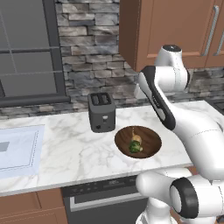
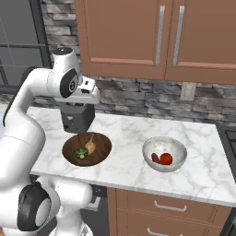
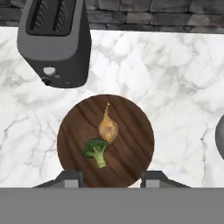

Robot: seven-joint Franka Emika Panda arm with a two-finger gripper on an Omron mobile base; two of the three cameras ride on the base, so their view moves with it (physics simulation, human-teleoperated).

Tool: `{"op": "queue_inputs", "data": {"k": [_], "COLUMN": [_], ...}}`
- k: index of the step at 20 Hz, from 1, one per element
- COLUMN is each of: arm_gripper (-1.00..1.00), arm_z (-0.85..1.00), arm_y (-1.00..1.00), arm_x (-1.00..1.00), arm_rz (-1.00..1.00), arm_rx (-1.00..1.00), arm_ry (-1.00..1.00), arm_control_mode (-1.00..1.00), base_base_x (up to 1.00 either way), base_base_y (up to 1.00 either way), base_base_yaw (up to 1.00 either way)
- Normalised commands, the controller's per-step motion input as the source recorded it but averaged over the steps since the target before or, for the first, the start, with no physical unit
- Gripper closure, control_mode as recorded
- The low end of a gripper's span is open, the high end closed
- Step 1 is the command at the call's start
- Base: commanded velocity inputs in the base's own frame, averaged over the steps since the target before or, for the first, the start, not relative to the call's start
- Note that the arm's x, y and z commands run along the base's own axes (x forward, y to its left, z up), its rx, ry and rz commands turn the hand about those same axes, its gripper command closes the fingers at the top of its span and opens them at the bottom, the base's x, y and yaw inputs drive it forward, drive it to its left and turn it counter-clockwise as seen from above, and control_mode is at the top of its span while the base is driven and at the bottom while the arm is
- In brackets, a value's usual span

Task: Place the bowl containing the onion and broccoli in the microwave. Close the microwave door and press the start button to microwave the meal.

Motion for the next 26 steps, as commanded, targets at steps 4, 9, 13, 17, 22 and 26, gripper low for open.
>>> {"op": "queue_inputs", "data": {"k": [4, 9, 13, 17, 22, 26], "arm_gripper": [-1.0, -1.0, -1.0, -1.0, -1.0, -1.0], "arm_z": [-0.18, -0.58, -0.61, -0.42, -0.35, -0.38], "arm_y": [-0.08, -0.06, -0.26, -0.42, -0.44, -0.44], "arm_x": [-0.28, -0.39, -0.31, -0.21, -0.06, 0.0], "arm_rz": [0.0, 0.0, -0.06, -0.08, -0.05, -0.07], "arm_rx": [0.0, 0.0, 0.14, 0.24, 0.21, 0.14], "arm_ry": [0.0, -0.01, -0.02, 0.0, 0.0, 0.15], "arm_control_mode": [-1.0, -1.0, -1.0, -1.0, -1.0, -1.0], "base_base_x": [0.0, 0.0, 0.0, 0.0, 0.0, 0.0], "base_base_y": [0.0, 0.0, 0.0, 0.0, 0.0, 0.0], "base_base_yaw": [0.0, 0.0, 0.0, 0.0, 0.0, 0.0]}}
